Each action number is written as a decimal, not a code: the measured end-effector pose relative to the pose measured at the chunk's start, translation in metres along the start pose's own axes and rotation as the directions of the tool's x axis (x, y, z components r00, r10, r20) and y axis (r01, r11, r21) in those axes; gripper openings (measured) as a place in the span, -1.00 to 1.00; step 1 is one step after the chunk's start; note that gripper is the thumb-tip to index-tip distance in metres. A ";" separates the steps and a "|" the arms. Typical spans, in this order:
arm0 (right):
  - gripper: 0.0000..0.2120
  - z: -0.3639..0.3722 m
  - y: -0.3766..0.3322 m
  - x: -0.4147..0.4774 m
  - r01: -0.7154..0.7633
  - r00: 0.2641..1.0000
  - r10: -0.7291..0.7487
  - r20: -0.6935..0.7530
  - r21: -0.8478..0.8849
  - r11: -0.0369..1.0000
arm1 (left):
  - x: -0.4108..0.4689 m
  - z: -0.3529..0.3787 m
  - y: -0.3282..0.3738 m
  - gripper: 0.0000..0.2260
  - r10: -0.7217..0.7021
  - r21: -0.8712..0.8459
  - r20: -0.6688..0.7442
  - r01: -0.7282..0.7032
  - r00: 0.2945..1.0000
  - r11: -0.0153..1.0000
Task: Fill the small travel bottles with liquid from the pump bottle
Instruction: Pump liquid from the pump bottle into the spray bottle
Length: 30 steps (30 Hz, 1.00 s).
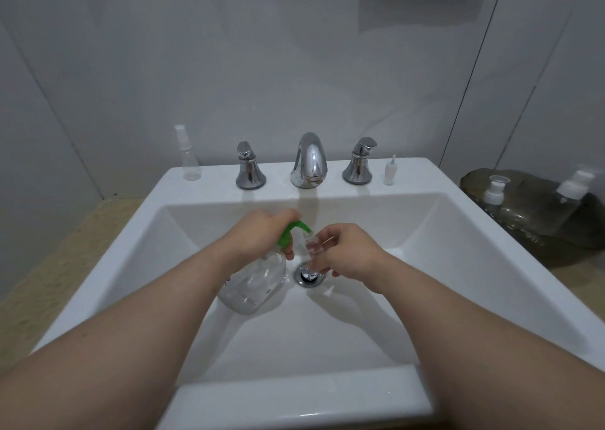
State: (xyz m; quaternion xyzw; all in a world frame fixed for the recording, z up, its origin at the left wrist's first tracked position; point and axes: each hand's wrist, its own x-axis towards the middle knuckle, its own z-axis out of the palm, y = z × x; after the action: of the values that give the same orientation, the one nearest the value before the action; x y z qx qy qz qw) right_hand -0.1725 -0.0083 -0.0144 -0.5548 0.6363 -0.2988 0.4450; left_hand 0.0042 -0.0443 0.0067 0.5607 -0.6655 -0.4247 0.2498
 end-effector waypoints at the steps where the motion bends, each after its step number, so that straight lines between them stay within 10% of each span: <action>1: -0.73 0.000 0.000 0.000 -0.001 1.000 0.001 0.001 0.004 1.000 | 0.000 0.000 -0.001 -0.56 0.001 -0.007 -0.004 -0.001 1.000 1.000; 30: -0.71 0.001 0.003 0.004 -0.004 1.000 0.004 0.000 -0.029 1.000 | 0.003 -0.001 -0.003 -0.47 -0.022 0.023 -0.013 0.023 1.000 0.999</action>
State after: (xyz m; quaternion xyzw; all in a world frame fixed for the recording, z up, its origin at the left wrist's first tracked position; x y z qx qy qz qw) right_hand -0.1731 -0.0113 -0.0179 -0.5600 0.6416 -0.2887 0.4375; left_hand 0.0053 -0.0474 0.0043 0.5736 -0.6624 -0.4163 0.2426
